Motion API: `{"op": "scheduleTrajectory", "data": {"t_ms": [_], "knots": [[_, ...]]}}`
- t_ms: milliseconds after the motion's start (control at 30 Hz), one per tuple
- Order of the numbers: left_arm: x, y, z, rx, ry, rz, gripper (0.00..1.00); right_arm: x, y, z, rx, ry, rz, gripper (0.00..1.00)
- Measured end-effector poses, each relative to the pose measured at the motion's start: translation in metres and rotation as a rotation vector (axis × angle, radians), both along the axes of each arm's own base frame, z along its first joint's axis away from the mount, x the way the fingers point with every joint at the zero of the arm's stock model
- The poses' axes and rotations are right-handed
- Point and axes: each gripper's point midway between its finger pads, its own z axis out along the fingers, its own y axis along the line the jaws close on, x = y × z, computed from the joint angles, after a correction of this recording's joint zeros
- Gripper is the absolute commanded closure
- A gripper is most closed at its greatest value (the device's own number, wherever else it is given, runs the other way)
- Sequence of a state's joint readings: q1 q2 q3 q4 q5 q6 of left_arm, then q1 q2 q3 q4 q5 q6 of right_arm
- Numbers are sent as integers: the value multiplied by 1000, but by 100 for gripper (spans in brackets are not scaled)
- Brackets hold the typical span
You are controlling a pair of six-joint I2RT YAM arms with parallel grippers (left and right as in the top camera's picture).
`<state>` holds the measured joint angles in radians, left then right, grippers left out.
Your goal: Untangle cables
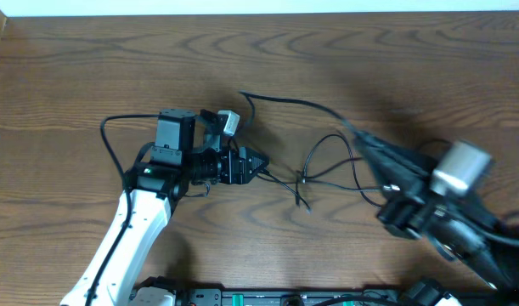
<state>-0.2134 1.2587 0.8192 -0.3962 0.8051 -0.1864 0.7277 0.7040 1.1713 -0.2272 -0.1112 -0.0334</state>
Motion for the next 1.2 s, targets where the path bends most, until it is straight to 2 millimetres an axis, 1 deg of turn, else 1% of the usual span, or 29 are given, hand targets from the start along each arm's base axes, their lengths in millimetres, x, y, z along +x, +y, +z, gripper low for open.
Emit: {"op": "scheduleTrajectory", "data": {"t_ms": [33, 67, 133, 300, 367, 433, 500, 533, 567, 633, 700, 800, 833, 967, 1000, 1100, 1167, 1200], "knots": [[0, 0, -3, 2, 9, 0, 25, 0, -8, 3, 14, -6, -34, 99], [0, -1, -4, 3, 15, -3, 25, 3, -19, 7, 34, -8, -94, 99], [-1, -5, -5, 3, 15, -14, 25, 8, -31, 9, 53, -4, -163, 99], [-6, -26, 2, -10, -39, -80, 25, 32, -69, 7, 96, 36, -418, 99], [-10, -36, 5, -17, -61, -114, 24, 41, -99, 7, 158, 69, -587, 99], [-12, -41, 7, -22, -70, -129, 23, 44, -115, 6, 206, 94, -672, 99], [-13, -45, 8, -27, -78, -142, 23, 45, -125, 4, 238, 112, -723, 99], [-15, -48, 9, -29, -78, -148, 23, 46, -126, 4, 244, 116, -727, 99], [-17, -50, 9, -31, -75, -155, 22, 46, -124, 4, 246, 117, -720, 99], [-19, -53, 9, -33, -74, -162, 22, 48, -115, 6, 231, 104, -682, 99], [-20, -55, 9, -34, -72, -168, 22, 53, -94, 9, 177, 72, -612, 99], [-23, -57, 9, -34, -72, -178, 22, 63, -52, 5, 55, 17, -480, 99], [-24, -58, 9, -34, -71, -183, 22, 68, -35, 0, 10, 5, -428, 99], [-30, -64, 9, -35, -70, -208, 22, 89, 17, -17, -74, -3, -287, 99], [-31, -65, 9, -35, -69, -212, 22, 95, 28, -23, -86, 1, -265, 99], [-34, -66, 7, -31, -57, -218, 22, 111, 48, -35, -109, 8, -241, 99], [-36, -66, 6, -27, -48, -218, 22, 120, 52, -38, -115, 3, -262, 99], [-36, -65, 5, -26, -46, -218, 22, 124, 51, -38, -113, 0, -280, 99]]}}
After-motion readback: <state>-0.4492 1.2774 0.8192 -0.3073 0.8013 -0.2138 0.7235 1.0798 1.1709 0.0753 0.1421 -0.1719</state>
